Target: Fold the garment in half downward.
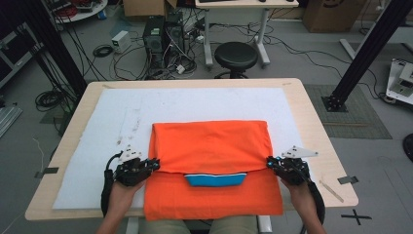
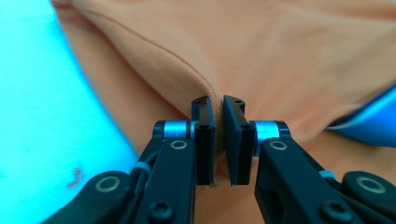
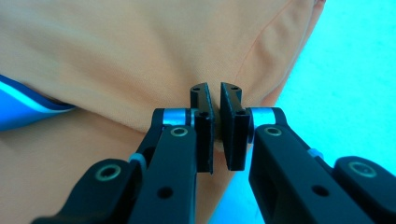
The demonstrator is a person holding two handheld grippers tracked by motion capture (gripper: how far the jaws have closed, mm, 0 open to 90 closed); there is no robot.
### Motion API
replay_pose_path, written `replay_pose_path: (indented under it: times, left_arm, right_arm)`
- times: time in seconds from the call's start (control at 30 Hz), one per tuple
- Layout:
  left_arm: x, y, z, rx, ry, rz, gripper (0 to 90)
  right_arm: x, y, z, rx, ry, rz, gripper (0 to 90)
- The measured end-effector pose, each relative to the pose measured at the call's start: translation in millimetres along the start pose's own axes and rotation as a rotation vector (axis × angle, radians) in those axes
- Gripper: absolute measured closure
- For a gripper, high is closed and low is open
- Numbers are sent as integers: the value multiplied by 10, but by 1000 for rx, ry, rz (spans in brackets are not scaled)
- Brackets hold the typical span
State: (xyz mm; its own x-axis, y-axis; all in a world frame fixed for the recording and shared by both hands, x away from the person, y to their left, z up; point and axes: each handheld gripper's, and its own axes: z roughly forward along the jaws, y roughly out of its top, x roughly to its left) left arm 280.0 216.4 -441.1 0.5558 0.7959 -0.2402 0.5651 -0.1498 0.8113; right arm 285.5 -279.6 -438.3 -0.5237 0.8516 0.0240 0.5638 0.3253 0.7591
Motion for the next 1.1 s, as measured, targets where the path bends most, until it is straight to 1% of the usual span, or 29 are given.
replay_pose_path:
  times: [0.1, 0.2, 0.33, 0.43, 0.5, 0.57, 0.63, 0.7, 0.77, 0.8, 0.87, 0.9, 0.93, 0.97, 1.0, 1.07, 1.1]
  left_arm:
    - [19, -29, -88, -10, -48, -15, 827]
    - [16, -52, -164, -15, -79, -23, 827]
    - [-21, -85, -260, -17, -108, -15, 827]
    - [-42, -135, -340, -7, -125, -5, 827]
    - [-51, -171, -393, -8, -141, -12, 827]
    - [-53, -204, -444, -5, -166, -19, 827]
    - [-50, -229, -475, -4, -181, -29, 826]
    - [-44, -244, -470, 13, -180, -25, 822]
    - [-42, -250, -444, 28, -171, -18, 806]
    - [-42, -245, -428, 30, -156, -12, 760]
    - [-12, -210, -399, 26, -104, -15, 574]
    - [26, -185, -380, 16, -89, -26, 510]
    - [71, -156, -359, 4, -67, -48, 454]
    - [116, -123, -337, -6, -45, -65, 413]
    - [156, -86, -311, -18, -31, -73, 382]
    - [226, -7, -250, -40, -4, -77, 370]
    - [256, 36, -211, -45, 8, -77, 353]
  right_arm:
    - [12, -17, -107, -19, 8, 2, 852]
    - [37, -36, -202, -30, 22, -9, 852]
    - [79, -46, -317, -44, 38, -16, 851]
    - [122, -59, -414, -57, 56, -17, 851]
    - [172, -74, -494, -61, 62, -27, 851]
    - [215, -98, -567, -62, 75, -32, 851]
    - [257, -131, -620, -56, 78, -41, 850]
    - [279, -163, -620, -36, 79, -34, 848]
    - [285, -192, -574, -16, 77, -24, 831]
    - [283, -203, -544, -8, 79, -19, 806]
    - [276, -212, -493, -13, 77, -9, 694]
    - [265, -204, -471, -21, 77, 7, 628]
    - [243, -189, -449, -33, 77, 23, 599]
    - [218, -169, -427, -48, 78, 35, 573]
    - [188, -144, -400, -64, 69, 42, 532]
    - [114, -84, -332, -78, 58, 71, 516]
    - [73, -49, -289, -82, 46, 78, 503]
